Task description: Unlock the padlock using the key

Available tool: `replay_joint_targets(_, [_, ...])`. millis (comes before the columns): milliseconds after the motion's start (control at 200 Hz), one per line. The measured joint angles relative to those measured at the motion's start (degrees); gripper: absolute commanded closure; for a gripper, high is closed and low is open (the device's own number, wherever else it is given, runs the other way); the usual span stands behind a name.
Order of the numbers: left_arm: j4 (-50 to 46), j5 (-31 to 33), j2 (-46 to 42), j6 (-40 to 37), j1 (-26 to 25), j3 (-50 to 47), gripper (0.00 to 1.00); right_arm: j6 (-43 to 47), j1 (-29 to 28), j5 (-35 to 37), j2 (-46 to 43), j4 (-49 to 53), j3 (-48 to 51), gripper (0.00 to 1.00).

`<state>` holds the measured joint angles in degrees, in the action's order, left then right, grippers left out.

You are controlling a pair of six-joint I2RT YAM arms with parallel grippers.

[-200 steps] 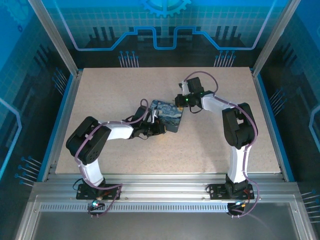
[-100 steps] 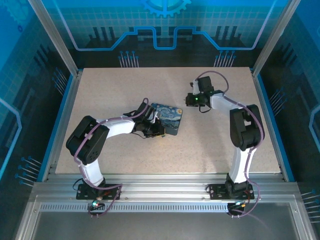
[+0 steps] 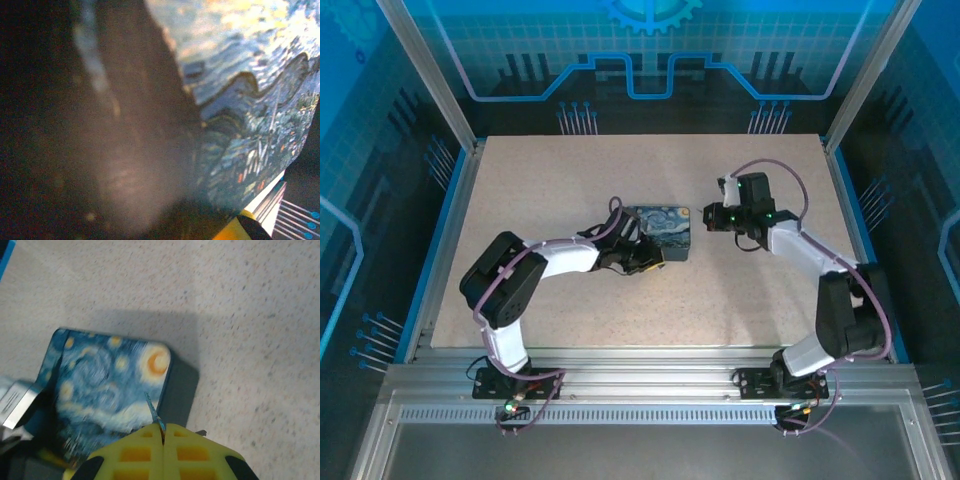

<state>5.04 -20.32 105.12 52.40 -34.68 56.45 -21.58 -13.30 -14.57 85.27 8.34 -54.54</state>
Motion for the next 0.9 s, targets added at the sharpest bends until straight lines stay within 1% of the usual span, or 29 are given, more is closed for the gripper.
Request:
replay_joint_targets(210, [3.48,1.42,3.34,4.68,-1.42,3.52,0.92,-2.54,0.66,-5.38,-11.32,-2.84,9.68,1.00])
replay_joint_targets(355, [4.83,1.66,4.48,7.15,-1.88,4.81,0.93,-5.64,0.98,-8.15,-17.25,-5.20,15.89,1.00])
replay_joint_targets(690, [4.94,1.62,4.79,9.25,-1.92,5.66,0.93,-17.49,0.98,-11.26,-26.58,-14.75,30.82,1.00])
replay_joint_targets(901, [5.86,1.40,4.79,10.40,-1.92,5.66,0.93,-23.87,0.46,-10.95,-28.24,-20.39,35.95,1.00])
